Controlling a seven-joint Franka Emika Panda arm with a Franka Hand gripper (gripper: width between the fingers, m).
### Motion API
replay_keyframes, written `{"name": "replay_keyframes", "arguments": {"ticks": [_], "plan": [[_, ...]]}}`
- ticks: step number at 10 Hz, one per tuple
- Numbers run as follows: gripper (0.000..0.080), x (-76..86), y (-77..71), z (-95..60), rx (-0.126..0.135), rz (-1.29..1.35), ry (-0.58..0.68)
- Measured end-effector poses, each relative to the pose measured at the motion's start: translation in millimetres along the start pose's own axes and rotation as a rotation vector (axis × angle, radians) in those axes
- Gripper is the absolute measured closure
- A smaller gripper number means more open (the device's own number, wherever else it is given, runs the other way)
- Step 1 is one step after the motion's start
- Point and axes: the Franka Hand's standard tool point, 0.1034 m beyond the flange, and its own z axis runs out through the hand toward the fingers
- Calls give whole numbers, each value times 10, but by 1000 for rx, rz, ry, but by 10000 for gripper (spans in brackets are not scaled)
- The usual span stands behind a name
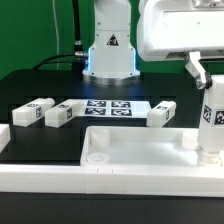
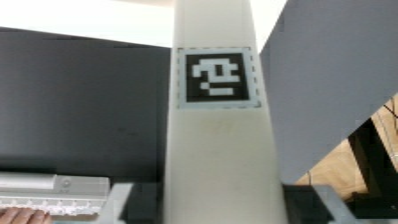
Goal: Assemble desk
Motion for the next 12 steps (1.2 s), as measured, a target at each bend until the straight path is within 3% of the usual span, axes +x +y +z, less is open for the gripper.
{"name": "replay_keyframes", "arguments": {"ticks": [5, 10, 11, 12], "plan": [[509, -102, -2, 94, -2, 0, -4], [509, -85, -9, 115, -8, -6, 34], [304, -85, -9, 115, -8, -6, 34], [198, -85, -9, 115, -8, -6, 34]]}}
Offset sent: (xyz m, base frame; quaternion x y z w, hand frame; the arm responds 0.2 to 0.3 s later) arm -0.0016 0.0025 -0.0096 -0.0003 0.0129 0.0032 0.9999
